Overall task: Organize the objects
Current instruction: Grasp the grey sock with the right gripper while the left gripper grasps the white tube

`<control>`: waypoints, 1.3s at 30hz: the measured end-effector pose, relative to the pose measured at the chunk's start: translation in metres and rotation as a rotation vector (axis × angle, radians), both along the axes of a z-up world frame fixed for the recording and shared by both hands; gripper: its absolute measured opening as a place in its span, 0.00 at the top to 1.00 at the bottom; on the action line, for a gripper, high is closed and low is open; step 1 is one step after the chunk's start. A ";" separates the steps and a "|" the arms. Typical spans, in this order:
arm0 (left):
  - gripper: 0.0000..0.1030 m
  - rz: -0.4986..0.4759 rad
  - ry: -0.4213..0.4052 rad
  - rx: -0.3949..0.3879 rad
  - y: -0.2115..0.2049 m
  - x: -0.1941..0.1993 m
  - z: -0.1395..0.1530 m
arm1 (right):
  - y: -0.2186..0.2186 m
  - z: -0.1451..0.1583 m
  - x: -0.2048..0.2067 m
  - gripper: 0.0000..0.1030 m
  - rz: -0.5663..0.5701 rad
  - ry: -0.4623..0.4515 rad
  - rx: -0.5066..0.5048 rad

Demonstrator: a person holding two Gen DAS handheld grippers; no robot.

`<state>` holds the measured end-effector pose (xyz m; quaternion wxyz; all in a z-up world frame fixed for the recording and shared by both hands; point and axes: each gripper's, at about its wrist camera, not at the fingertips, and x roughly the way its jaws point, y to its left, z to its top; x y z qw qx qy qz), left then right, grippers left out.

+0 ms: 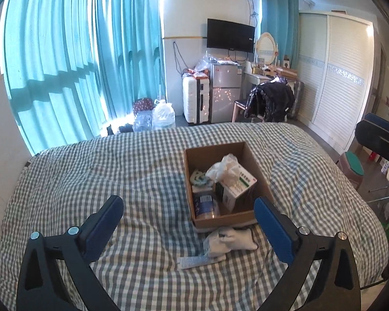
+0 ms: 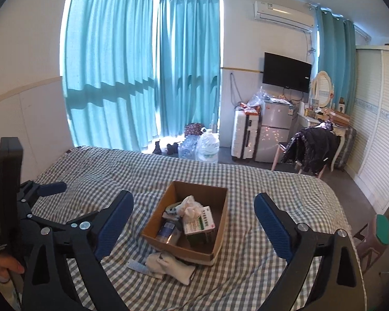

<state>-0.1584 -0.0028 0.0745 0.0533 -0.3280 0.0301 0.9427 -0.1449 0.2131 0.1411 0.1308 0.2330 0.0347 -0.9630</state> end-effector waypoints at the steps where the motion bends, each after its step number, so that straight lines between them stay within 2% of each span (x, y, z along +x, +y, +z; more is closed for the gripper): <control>1: 0.00 0.003 -0.004 -0.003 -0.002 0.002 -0.005 | -0.001 -0.004 0.002 0.07 0.005 -0.006 0.000; 5: 0.00 0.015 -0.013 -0.014 -0.007 0.009 -0.026 | -0.006 -0.028 0.009 0.07 0.013 -0.026 0.033; 9: 0.00 0.019 -0.043 0.002 -0.012 0.012 -0.059 | -0.012 -0.063 0.005 0.07 0.029 -0.066 0.040; 16: 0.00 0.096 -0.115 0.072 -0.025 0.005 -0.124 | -0.017 -0.158 -0.028 0.07 0.041 -0.226 0.034; 21: 0.00 0.118 -0.180 0.144 -0.031 -0.008 -0.171 | -0.028 -0.206 -0.051 0.07 0.043 -0.287 0.060; 23: 0.00 0.117 -0.220 0.135 -0.031 -0.013 -0.189 | -0.032 -0.225 -0.061 0.07 0.059 -0.326 0.045; 25: 0.00 0.134 -0.250 0.090 -0.030 -0.016 -0.203 | -0.036 -0.243 -0.072 0.07 0.067 -0.365 0.047; 28: 0.00 0.149 -0.272 0.100 -0.034 -0.018 -0.211 | -0.046 -0.267 -0.089 0.07 0.073 -0.410 0.069; 31: 0.00 0.168 -0.275 0.076 -0.036 -0.019 -0.217 | -0.054 -0.282 -0.101 0.07 0.080 -0.454 0.074; 39: 0.00 0.175 -0.301 0.040 -0.035 -0.022 -0.225 | -0.074 -0.291 -0.116 0.08 0.128 -0.472 0.107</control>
